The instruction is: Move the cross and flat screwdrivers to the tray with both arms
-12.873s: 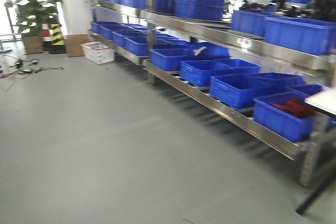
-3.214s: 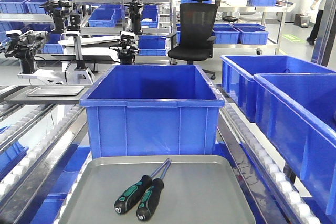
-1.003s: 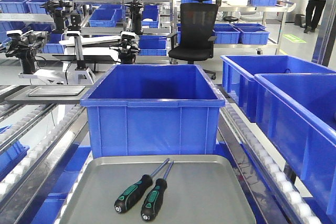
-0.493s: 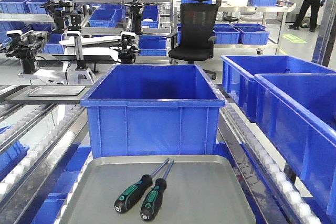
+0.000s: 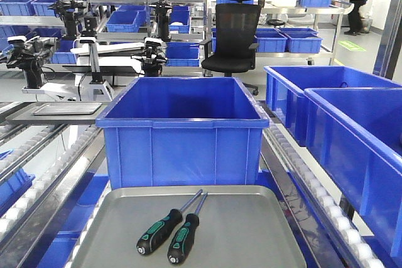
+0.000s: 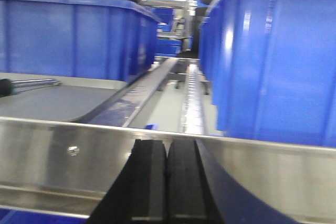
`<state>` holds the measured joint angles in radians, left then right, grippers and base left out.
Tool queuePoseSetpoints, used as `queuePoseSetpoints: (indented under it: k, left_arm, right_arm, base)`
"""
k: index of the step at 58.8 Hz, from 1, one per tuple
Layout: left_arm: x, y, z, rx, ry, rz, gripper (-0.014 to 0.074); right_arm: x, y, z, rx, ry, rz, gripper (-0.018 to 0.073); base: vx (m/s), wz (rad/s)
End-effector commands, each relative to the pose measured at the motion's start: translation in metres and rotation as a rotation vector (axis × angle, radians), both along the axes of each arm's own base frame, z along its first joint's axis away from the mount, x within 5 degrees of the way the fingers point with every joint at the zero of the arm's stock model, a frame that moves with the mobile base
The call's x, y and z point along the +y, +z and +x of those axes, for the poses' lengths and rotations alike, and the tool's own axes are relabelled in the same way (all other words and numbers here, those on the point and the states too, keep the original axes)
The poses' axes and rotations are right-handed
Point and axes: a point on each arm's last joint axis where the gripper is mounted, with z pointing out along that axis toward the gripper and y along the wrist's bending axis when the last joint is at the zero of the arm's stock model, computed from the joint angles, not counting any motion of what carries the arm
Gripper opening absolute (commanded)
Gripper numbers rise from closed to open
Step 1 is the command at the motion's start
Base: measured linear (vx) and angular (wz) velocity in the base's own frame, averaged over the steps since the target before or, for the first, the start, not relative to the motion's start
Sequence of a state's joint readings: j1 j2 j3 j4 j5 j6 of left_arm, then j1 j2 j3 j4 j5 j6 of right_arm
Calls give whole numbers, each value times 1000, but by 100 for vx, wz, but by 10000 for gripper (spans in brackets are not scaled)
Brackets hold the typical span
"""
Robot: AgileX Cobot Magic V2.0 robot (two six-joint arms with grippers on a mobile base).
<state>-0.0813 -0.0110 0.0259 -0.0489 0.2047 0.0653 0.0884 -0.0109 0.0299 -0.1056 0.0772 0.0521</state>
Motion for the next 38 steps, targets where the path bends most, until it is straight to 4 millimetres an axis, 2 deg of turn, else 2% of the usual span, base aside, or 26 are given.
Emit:
queuePoseSetpoints:
  k: [1,38]
  left_arm:
    - [1,16,-1,-114,7,-29,-3]
    - [1,16,-1,-114,7,-29,-3]
  right_arm:
    - [-1,6,0,-87,-21,-2,-8]
    - [-1,5,0,-83,-23,-7,-8]
  base:
    - [0,0]
    - [0,0]
